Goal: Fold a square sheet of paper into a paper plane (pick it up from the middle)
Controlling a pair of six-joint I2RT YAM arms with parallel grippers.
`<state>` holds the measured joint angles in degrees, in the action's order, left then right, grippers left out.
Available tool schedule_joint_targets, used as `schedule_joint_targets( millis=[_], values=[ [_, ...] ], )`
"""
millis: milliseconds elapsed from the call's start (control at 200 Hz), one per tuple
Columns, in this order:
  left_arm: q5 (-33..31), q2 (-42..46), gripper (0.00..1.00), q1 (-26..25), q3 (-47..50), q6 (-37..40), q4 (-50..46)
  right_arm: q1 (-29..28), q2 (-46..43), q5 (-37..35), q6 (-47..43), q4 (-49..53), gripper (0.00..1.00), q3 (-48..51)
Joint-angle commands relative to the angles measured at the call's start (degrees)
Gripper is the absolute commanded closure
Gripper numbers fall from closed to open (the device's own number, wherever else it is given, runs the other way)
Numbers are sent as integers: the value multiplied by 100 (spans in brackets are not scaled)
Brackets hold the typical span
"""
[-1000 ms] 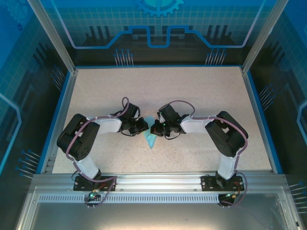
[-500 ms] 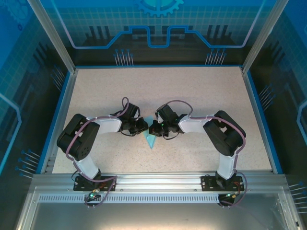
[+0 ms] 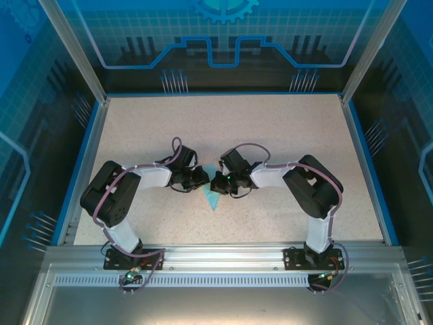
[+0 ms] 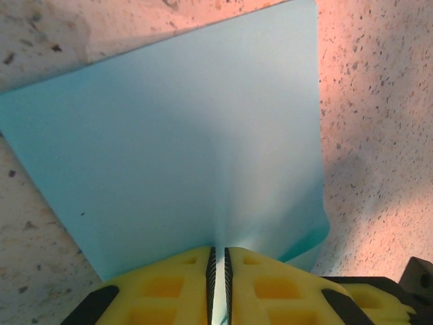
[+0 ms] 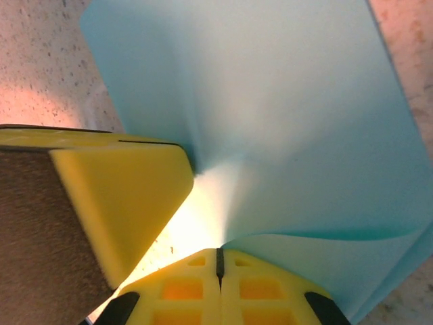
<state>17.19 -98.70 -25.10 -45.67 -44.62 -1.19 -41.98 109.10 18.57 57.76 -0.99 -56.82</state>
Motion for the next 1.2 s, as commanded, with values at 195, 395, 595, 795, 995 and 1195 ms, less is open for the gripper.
schedule_joint_targets(
  millis=[195,395,595,795,995,1195],
  values=[
    [-40,13,87,44,111,85,-111,-109,151,-7,155,-197,100,-4],
    [-28,21,87,47,107,94,-118,-101,160,11,144,-259,100,25],
    [-31,34,87,47,102,94,-115,-109,229,24,139,-255,100,7],
    [-40,78,87,45,111,84,-126,-109,287,44,177,-273,100,7],
    [-119,305,86,41,68,-22,-210,-105,300,-25,132,-48,83,4],
    [-576,768,80,88,-117,-162,-567,-101,231,-90,97,8,71,150]
  ],
)
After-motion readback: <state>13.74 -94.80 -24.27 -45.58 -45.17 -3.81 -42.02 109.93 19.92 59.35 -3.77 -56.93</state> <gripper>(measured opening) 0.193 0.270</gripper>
